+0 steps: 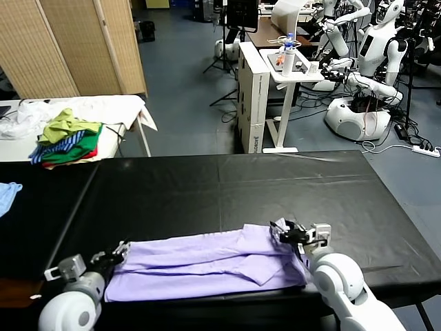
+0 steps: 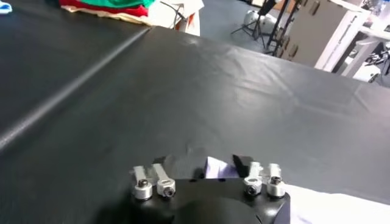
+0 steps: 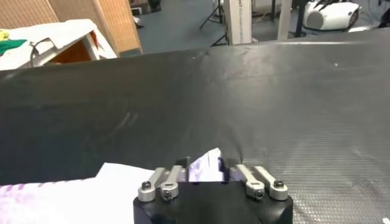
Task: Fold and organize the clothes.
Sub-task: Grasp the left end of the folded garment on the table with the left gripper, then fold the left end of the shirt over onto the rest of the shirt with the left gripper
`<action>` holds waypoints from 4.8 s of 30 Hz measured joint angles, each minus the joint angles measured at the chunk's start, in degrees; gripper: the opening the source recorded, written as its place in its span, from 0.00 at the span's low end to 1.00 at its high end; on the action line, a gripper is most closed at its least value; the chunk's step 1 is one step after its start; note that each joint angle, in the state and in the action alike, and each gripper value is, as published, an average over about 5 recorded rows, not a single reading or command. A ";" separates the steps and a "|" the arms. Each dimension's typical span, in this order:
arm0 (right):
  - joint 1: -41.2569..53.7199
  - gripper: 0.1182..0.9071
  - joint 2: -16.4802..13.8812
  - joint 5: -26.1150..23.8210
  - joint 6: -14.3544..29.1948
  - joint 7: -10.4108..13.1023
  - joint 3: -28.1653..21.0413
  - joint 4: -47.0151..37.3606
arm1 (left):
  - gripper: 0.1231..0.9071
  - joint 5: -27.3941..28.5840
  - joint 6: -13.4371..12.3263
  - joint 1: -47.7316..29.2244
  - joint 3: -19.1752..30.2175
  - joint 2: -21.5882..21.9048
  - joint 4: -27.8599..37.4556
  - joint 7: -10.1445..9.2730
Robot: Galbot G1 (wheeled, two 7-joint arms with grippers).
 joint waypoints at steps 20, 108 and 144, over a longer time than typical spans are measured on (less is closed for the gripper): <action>-4.38 0.77 -0.37 3.38 -2.10 -2.39 6.56 4.15 | 0.34 6.01 -1.50 0.05 0.68 -2.68 -0.33 1.68; -20.31 1.00 2.94 -0.96 3.97 -7.70 18.39 14.63 | 0.07 11.29 -6.08 12.24 -7.00 -6.40 -13.15 9.03; -23.35 1.00 6.06 -4.72 4.33 -8.20 18.58 14.19 | 0.07 8.58 -5.45 1.48 18.95 -11.79 -6.96 10.00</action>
